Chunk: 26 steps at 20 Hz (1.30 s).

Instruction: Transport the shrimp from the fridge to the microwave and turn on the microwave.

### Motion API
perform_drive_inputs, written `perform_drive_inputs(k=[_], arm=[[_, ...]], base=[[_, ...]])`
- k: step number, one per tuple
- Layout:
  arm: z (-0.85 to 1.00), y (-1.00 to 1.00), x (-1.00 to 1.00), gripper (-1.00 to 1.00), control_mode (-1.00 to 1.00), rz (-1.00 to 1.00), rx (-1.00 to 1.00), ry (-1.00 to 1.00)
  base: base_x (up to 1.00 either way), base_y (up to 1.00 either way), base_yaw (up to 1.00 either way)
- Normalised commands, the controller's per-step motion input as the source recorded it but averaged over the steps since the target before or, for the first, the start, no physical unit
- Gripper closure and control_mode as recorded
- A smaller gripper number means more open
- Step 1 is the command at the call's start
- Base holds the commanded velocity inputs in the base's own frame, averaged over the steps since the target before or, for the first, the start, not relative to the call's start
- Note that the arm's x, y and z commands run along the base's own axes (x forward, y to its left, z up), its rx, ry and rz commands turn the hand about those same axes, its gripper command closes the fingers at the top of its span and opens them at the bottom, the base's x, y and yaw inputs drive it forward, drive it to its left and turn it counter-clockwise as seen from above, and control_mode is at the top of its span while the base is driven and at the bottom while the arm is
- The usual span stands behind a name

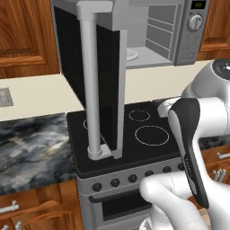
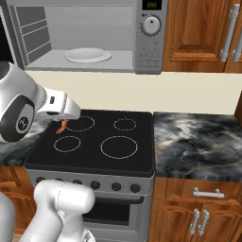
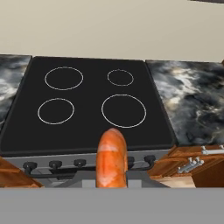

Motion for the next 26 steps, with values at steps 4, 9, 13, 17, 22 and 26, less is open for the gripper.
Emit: perform_drive_inputs(k=[4,9,13,17,22,26], arm=[[0.00,0.00,0.00,1.00,1.00,0.00,0.00,0.00],[0.00,0.00,0.00,1.00,1.00,0.00,0.00,0.00],[0.00,0.00,0.00,1.00,1.00,0.00,0.00,0.00],[0.00,0.00,0.00,1.00,1.00,0.00,0.00,0.00],[0.00,0.00,0.00,1.00,-1.00,0.00,0.00,0.00],[0.00,0.00,0.00,1.00,-1.00,0.00,0.00,0.00]], base=[[0.00,0.00,0.00],[0.00,0.00,0.00],[0.00,0.00,0.00],[0.00,0.00,0.00],[0.00,0.00,0.00],[0.00,0.00,0.00]])
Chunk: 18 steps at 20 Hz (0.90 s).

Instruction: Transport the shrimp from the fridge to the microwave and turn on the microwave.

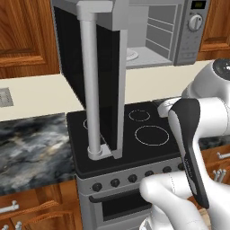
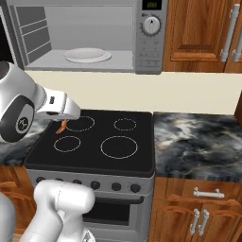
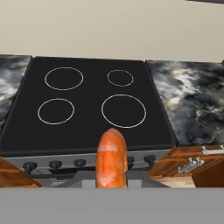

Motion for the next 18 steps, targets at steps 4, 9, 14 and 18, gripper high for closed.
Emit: perform_drive_inputs(k=[4,9,14,18], arm=[[0.00,0.00,0.00,1.00,-1.00,0.00,0.00,0.00],[-0.03,0.01,-0.07,1.00,-1.00,0.00,0.00,0.02],[0.03,0.04,-0.05,1.00,-1.00,0.00,0.05,-0.15],[0.28,0.04,0.01,1.00,-1.00,0.07,0.15,-0.17]], base=[[0.00,0.00,0.00],[0.00,0.00,0.00],[0.00,0.00,0.00],[0.00,0.00,0.00]])
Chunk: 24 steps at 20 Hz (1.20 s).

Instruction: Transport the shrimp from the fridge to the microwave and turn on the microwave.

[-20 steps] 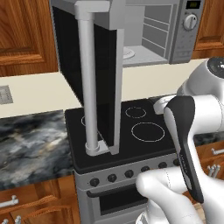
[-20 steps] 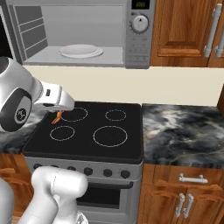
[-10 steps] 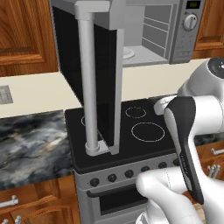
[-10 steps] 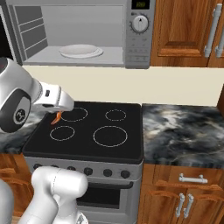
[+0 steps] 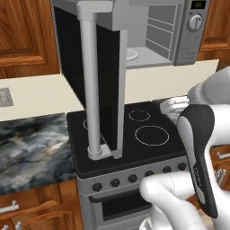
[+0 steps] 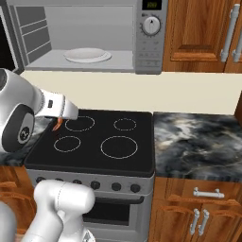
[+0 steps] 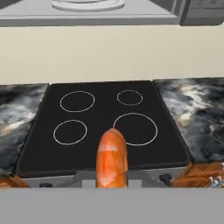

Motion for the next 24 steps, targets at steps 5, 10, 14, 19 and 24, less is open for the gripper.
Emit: perform_drive_inputs(k=[5,10,14,19,24], arm=[[0.36,0.01,0.18,1.00,-1.00,0.07,0.16,-0.11],[0.40,0.07,0.33,1.00,-1.00,0.02,0.07,-0.03],[0.41,0.12,0.38,1.00,-1.00,0.00,0.00,0.00],[0.34,0.11,0.39,1.00,-1.00,0.00,0.00,0.00],[0.23,0.12,0.27,1.00,-1.00,0.12,-0.02,-0.07]], base=[[0.00,0.00,0.00],[0.00,0.00,0.00],[0.00,0.00,0.00],[0.00,0.00,0.00],[0.00,0.00,0.00]])
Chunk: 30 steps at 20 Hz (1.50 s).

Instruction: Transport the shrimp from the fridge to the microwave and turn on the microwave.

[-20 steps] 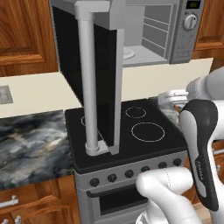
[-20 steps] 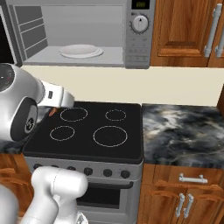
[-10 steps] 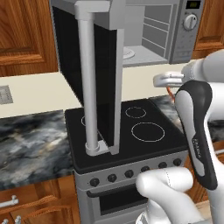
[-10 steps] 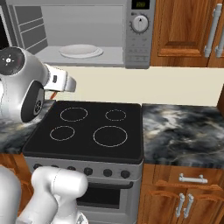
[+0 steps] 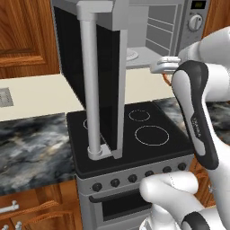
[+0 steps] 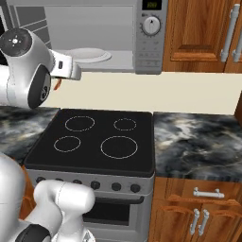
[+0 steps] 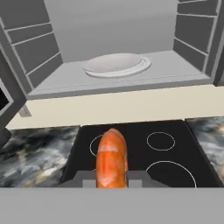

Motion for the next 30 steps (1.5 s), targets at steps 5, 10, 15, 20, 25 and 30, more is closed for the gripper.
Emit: perform_drive_inputs(k=[5,10,15,20,25,30], arm=[[0.14,0.14,0.23,1.00,-1.00,0.21,-0.10,-0.07],[0.17,0.13,0.21,1.00,-1.00,0.15,-0.13,-0.05],[0.08,0.07,0.28,1.00,-1.00,0.08,-0.13,-0.02],[0.04,0.09,0.32,1.00,-1.00,0.02,-0.08,-0.01],[-0.01,0.10,0.21,1.00,-1.00,0.00,-0.03,-0.09],[-0.03,0.11,0.23,1.00,-1.00,-0.04,0.00,-0.13]], base=[[0.00,0.00,0.00],[0.00,0.00,0.00],[0.00,0.00,0.00],[0.00,0.00,0.00],[0.00,0.00,0.00],[0.00,0.00,0.00]])
